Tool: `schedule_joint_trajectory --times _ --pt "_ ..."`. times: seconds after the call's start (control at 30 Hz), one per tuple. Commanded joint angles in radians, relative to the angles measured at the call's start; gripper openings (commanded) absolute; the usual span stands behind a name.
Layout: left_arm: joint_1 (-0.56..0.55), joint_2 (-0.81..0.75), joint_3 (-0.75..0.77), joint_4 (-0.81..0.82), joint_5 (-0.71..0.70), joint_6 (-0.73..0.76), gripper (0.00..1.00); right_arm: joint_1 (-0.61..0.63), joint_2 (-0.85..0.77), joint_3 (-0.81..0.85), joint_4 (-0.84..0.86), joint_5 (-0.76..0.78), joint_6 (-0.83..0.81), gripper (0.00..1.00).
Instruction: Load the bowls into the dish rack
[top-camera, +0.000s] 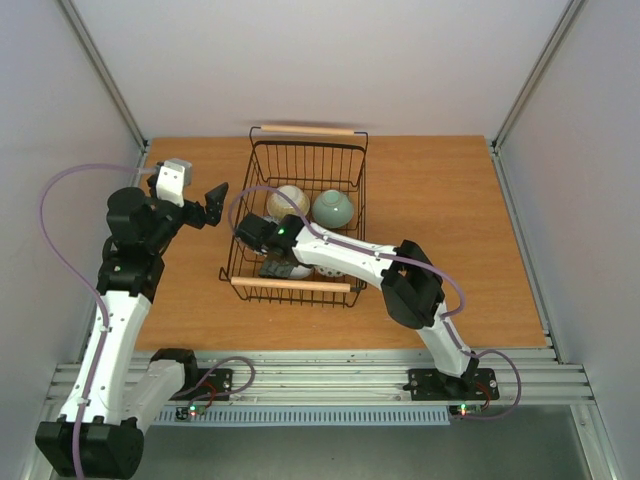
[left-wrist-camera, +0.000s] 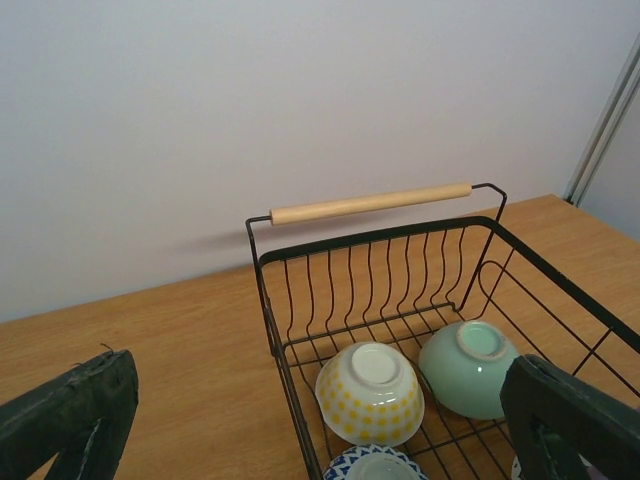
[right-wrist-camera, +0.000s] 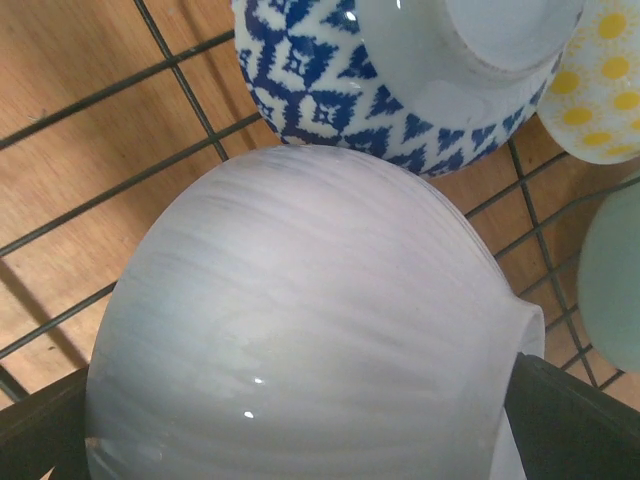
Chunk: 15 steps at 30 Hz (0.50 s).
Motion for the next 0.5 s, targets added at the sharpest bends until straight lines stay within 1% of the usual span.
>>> schedule_joint_trajectory --times 0.0,0.3,0.47 --pt "0.003 0.004 0.002 0.036 0.017 0.013 0.99 0.015 0.072 -0.003 -0.041 -0.298 0.012 0.99" --pt "0.003 0.011 0.002 0.035 0.014 0.016 0.99 0.024 0.043 -0.037 -0.049 -0.170 0.028 0.99" --pt "0.003 0.016 0.002 0.033 0.015 0.016 1.00 0.056 0.059 -0.033 -0.069 -0.045 0.045 0.99"
